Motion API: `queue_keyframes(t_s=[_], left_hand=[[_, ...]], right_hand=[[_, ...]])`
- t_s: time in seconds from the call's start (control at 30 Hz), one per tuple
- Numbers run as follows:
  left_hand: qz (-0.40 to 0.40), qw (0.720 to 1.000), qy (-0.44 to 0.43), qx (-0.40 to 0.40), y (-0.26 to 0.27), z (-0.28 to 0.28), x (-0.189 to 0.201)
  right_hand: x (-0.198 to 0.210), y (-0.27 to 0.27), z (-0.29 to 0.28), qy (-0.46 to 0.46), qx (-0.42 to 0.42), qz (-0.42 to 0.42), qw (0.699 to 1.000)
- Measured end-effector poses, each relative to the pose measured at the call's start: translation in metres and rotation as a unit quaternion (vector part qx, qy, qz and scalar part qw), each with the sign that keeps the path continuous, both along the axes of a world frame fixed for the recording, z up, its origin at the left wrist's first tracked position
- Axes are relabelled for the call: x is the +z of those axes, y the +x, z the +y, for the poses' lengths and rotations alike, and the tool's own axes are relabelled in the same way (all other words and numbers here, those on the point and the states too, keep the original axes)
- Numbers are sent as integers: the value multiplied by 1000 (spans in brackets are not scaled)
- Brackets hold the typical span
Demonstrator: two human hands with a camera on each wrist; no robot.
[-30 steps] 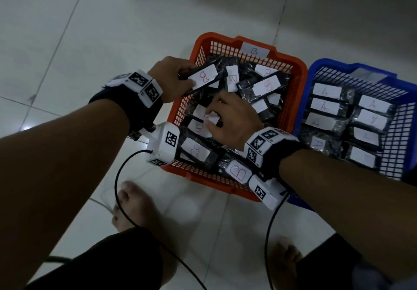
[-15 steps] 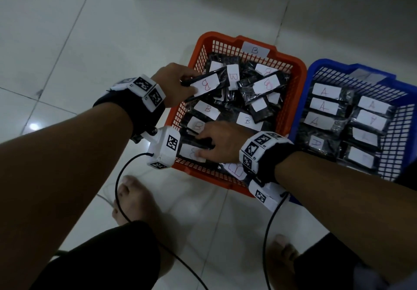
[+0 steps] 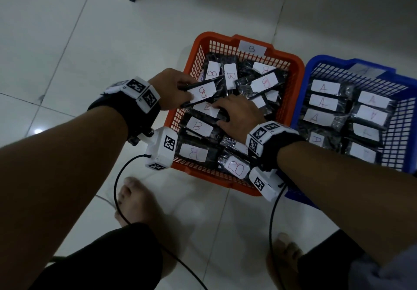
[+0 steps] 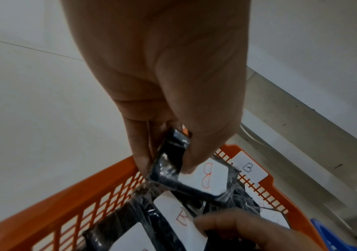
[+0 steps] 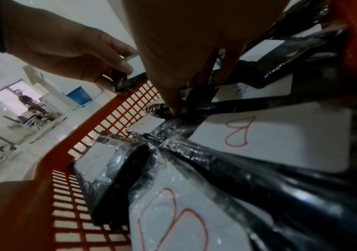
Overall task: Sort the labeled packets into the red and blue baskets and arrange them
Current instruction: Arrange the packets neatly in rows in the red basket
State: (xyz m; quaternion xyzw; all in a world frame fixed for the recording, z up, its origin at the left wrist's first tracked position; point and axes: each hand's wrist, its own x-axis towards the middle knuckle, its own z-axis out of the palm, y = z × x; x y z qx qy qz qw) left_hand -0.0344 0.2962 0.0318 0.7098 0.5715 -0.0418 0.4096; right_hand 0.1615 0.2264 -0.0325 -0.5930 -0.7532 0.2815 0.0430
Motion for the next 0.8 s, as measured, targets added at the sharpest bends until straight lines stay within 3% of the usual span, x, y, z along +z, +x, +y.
queue_keyframes(t_s=[0.17,0.3,0.43,0.6,0.8], left_hand=[[4,999,-21,28,1,2,6],[80,996,11,-49,15,0,8],[124,984,-6,-128,35,-15,-2],[213,956,-34,-200,45,-27,-15],[242,937,-25,-251,57,-22,-13]], right_hand=[[4,12,-2,33,-28,46,998],[14,33,4,86,-109,66,988],[22,52,17,156,-102,-1,982],[20,72,26,47,-43,-102,993],[21,79,28,43,-26,-116,992]])
